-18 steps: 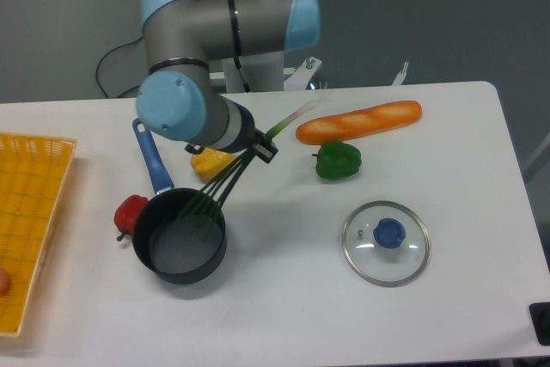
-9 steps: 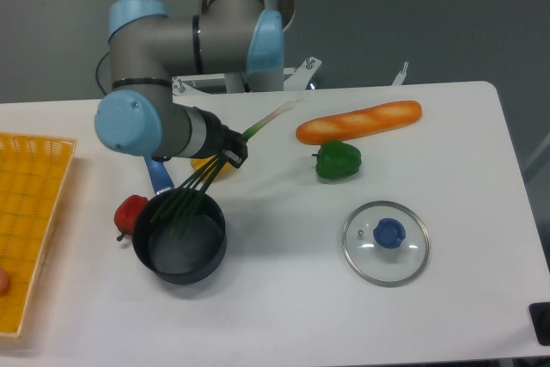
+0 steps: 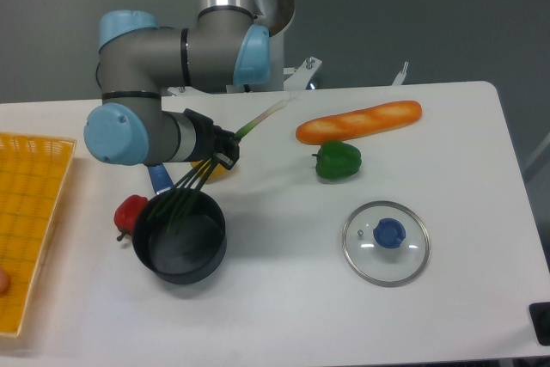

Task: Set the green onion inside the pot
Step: 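Lower the green onions down into the saucepan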

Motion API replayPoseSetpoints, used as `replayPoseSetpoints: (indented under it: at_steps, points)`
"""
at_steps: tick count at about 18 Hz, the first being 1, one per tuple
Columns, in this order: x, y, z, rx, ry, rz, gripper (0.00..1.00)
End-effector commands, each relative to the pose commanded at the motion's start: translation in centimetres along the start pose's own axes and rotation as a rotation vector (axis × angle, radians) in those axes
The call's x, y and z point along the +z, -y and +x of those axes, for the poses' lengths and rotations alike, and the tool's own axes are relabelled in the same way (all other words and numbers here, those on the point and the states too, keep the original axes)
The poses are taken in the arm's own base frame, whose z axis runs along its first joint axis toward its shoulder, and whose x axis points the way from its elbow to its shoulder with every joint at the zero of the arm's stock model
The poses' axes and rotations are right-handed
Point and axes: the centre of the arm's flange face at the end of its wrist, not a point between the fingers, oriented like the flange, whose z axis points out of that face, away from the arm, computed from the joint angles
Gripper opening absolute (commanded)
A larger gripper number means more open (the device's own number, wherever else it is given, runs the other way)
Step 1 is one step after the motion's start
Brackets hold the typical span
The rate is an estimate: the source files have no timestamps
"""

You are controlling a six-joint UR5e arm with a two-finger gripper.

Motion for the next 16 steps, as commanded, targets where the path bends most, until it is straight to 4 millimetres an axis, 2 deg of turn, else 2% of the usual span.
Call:
replayPoseSetpoints:
  at_steps: [5, 11, 16]
  points:
    - [1.1, 1.7, 0.6, -0.020, -0.021, -0.040, 0.00]
    - [1.0, 2.2, 0.5, -0.019, -0.017, -0.039, 0.00]
    - [0.9, 4.1, 0.4, -0.039, -0.005, -0.045, 0.00]
